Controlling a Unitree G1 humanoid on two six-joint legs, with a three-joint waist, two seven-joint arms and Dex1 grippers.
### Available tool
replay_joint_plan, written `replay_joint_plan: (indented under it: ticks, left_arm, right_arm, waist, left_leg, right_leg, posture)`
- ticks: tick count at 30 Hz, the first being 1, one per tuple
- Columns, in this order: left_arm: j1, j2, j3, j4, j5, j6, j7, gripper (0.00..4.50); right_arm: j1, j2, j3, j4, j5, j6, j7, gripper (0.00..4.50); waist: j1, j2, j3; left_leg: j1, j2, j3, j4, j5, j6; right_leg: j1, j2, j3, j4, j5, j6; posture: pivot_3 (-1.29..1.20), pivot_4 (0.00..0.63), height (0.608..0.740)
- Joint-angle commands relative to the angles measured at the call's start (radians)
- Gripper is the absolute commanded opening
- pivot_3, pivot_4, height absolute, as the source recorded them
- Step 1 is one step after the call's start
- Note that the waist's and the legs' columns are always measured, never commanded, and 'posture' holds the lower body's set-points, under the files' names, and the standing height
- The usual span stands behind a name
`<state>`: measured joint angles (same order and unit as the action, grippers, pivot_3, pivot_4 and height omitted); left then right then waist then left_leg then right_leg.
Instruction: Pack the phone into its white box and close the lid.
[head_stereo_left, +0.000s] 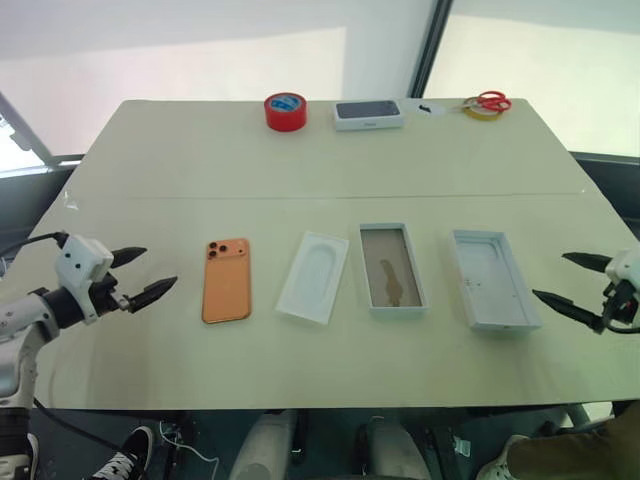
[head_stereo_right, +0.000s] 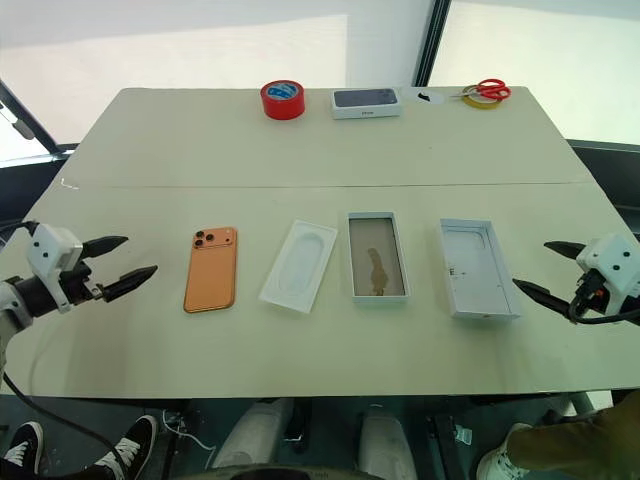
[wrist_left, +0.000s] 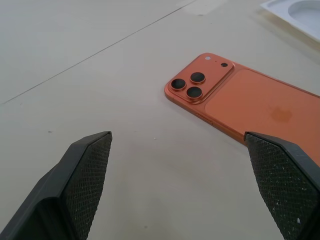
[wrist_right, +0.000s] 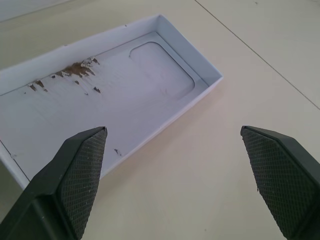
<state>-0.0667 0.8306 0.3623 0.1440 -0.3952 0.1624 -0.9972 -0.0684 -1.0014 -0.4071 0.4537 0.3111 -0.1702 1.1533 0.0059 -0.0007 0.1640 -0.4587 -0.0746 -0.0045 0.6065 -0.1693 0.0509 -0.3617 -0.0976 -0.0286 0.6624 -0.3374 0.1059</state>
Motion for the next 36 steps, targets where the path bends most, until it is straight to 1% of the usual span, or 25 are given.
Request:
replay_joint_plan:
  ticks: [1,5,7,9,11,14,16,17,19,20,22,25,29,31,36]
  left_arm:
    - [-0.03,-0.008,-0.012,-0.049,-0.006,0.016,0.023,4.45]
    - [-0.055,-0.026,-0.04,-0.111,-0.016,0.078,0.06,4.45]
    - [-0.07,-0.034,-0.065,-0.166,-0.032,0.151,0.081,4.45]
    - [-0.1,-0.035,-0.099,-0.217,-0.109,0.314,0.075,4.45]
    - [-0.144,-0.057,-0.152,-0.265,-0.161,0.448,0.092,4.45]
    - [-0.228,-0.12,-0.202,-0.296,-0.221,0.614,0.158,4.45]
    - [-0.297,-0.181,-0.198,-0.268,-0.257,0.722,0.235,4.45]
    - [-0.324,-0.206,-0.196,-0.253,-0.269,0.752,0.254,4.45]
    - [-0.374,-0.252,-0.182,-0.205,-0.313,0.879,0.303,4.45]
    - [-0.386,-0.272,-0.198,-0.203,-0.308,0.876,0.308,4.45]
    - [-0.42,-0.319,-0.182,-0.18,-0.353,0.968,0.343,4.45]
    - [-0.433,-0.348,-0.185,-0.187,-0.399,1.065,0.348,4.45]
    - [-0.393,-0.346,-0.254,-0.195,-0.348,1.027,0.348,4.45]
    - [-0.389,-0.37,-0.24,-0.163,-0.365,1.042,0.352,4.45]
    - [-0.391,-0.416,-0.25,-0.118,-0.359,1.016,0.353,4.45]
  right_arm:
    - [-0.017,0.006,0.002,-0.061,0.013,0.018,-0.017,4.48]
    - [-0.026,0.02,0.026,-0.165,0.034,0.075,-0.023,4.48]
    - [-0.04,0.037,0.05,-0.245,0.048,0.107,-0.034,4.48]
    - [-0.06,0.058,0.086,-0.338,0.059,0.145,-0.045,4.48]
    - [-0.081,0.084,0.135,-0.437,0.068,0.175,-0.05,4.48]
    - [-0.103,0.112,0.19,-0.535,0.085,0.206,-0.042,4.48]
    - [-0.117,0.123,0.219,-0.568,0.081,0.212,-0.041,4.48]
    - [-0.126,0.129,0.231,-0.574,0.075,0.21,-0.045,4.48]
    - [-0.147,0.147,0.249,-0.576,0.072,0.217,-0.06,4.48]
    - [-0.156,0.153,0.257,-0.569,0.062,0.209,-0.063,4.48]
    - [-0.171,0.161,0.267,-0.549,0.045,0.196,-0.065,4.48]
    - [-0.176,0.162,0.266,-0.535,0.035,0.18,-0.068,4.48]
    - [-0.163,0.159,0.258,-0.523,0.024,0.158,-0.068,4.48]
    - [-0.158,0.159,0.256,-0.521,0.022,0.152,-0.069,4.48]
    - [-0.159,0.161,0.256,-0.513,0.018,0.143,-0.076,4.48]
  waist:
    - [0.001,0.0,0.0]
    - [0.001,0.0,0.0]
    - [0.002,0.0,0.0]
    - [0.002,0.0,0.0]
    - [0.002,0.0,0.0]
    - [0.008,0.0,0.0]
    - [0.01,-0.001,0.001]
    - [0.01,-0.001,0.001]
    - [0.008,-0.002,0.001]
    - [0.007,-0.002,0.001]
    - [0.006,-0.002,0.001]
    - [0.006,-0.002,0.001]
    - [0.007,-0.002,0.001]
    - [0.007,-0.002,0.001]
    - [0.011,-0.002,0.0]
  left_leg:
    - [0.0,0.0,0.0,0.0,0.0,0.0]
    - [0.0,0.0,0.0,0.0,0.0,0.0]
    - [0.0,0.0,0.0,0.0,0.0,0.0]
    - [0.0,0.0,0.0,0.0,0.0,0.0]
    - [0.0,0.0,0.0,0.0,0.0,0.0]
    - [0.0,0.0,0.0,0.001,0.0,0.0]
    - [-0.001,0.0,0.0,0.003,0.0,0.0]
    - [-0.001,0.0,0.0,0.004,0.0,0.0]
    - [-0.001,0.0,0.0,0.005,0.0,0.001]
    - [-0.001,0.0,0.0,0.006,0.0,0.001]
    - [-0.001,0.0,0.0,0.006,0.001,0.002]
    - [-0.001,0.0,0.0,0.006,0.002,0.002]
    - [-0.001,0.0,0.0,0.006,0.002,0.001]
    - [0.0,0.0,0.0,0.006,0.001,0.0]
    - [0.0,0.0,-0.001,0.006,0.001,-0.001]
  right_leg:
    - [0.0,0.0,0.0,0.0,0.0,0.0]
    - [0.0,0.0,0.0,0.0,0.001,0.002]
    - [0.0,0.0,0.0,0.0,0.001,0.002]
    - [0.0,0.0,0.0,0.0,0.001,0.002]
    - [0.0,0.0,0.0,0.0,0.001,0.002]
    - [0.0,0.0,0.0,0.0,0.001,0.003]
    - [0.001,0.001,0.0,0.0,0.001,0.003]
    - [0.001,0.001,0.0,0.001,0.002,0.003]
    - [0.001,0.001,-0.001,0.001,0.002,0.003]
    - [0.001,0.001,-0.001,0.001,0.002,0.003]
    - [0.002,0.001,-0.001,0.001,0.002,0.004]
    - [0.002,0.001,-0.001,0.001,0.002,0.004]
    - [0.003,0.001,-0.001,0.001,0.002,0.004]
    - [0.003,0.001,-0.001,0.001,0.002,0.004]
    - [0.004,0.001,-0.001,0.001,0.002,0.003]
  posture:
    - [0.0,0.15,0.738]
    - [0.0,0.15,0.738]
    - [0.0,0.15,0.738]
    - [0.0,0.15,0.738]
    - [0.0,0.15,0.738]
    - [0.0,0.15,0.738]
    - [0.0,0.15,0.738]
    - [0.0,0.15,0.738]
    - [0.0,0.15,0.738]
    - [0.0,0.15,0.738]
    - [0.0,0.15,0.738]
    - [0.0,0.15,0.738]
    - [0.0,0.15,0.738]
    - [0.0,0.15,0.738]
    - [0.0,0.15,0.738]
